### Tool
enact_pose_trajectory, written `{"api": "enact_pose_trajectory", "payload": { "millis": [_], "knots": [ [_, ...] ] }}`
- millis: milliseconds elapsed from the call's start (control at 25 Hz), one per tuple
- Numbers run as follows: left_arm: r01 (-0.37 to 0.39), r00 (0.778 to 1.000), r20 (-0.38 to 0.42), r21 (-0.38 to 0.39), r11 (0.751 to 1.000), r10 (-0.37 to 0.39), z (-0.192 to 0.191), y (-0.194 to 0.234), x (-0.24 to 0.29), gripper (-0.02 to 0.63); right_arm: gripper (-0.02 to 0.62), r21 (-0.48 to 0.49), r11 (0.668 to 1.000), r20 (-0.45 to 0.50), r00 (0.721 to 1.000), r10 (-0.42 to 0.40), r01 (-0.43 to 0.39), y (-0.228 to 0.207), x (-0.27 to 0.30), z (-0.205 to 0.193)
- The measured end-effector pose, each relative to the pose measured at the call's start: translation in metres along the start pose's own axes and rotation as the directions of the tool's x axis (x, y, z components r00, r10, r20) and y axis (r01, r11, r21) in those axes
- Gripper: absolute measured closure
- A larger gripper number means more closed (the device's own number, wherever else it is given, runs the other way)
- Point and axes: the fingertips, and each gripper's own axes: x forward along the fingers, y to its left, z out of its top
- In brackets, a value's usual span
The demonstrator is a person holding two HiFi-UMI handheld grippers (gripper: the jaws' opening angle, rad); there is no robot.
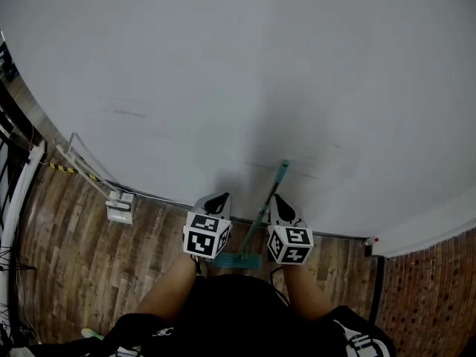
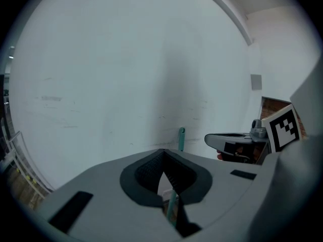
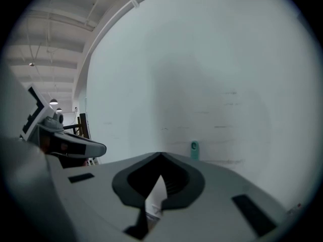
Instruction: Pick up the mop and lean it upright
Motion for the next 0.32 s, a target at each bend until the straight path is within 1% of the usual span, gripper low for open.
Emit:
{"api": "enact_pose_trajectory", "payload": {
  "millis": [320],
  "knots": [
    [0.006,1.0,-0.001,0.002,1.0,-0.006,-0.0031,-0.0021,-0.005,0.609,0.581,0.008,1.0,-0.026,1.0,0.015,-0.014,0.0045,-0.0063,-0.0096]
  ]
}}
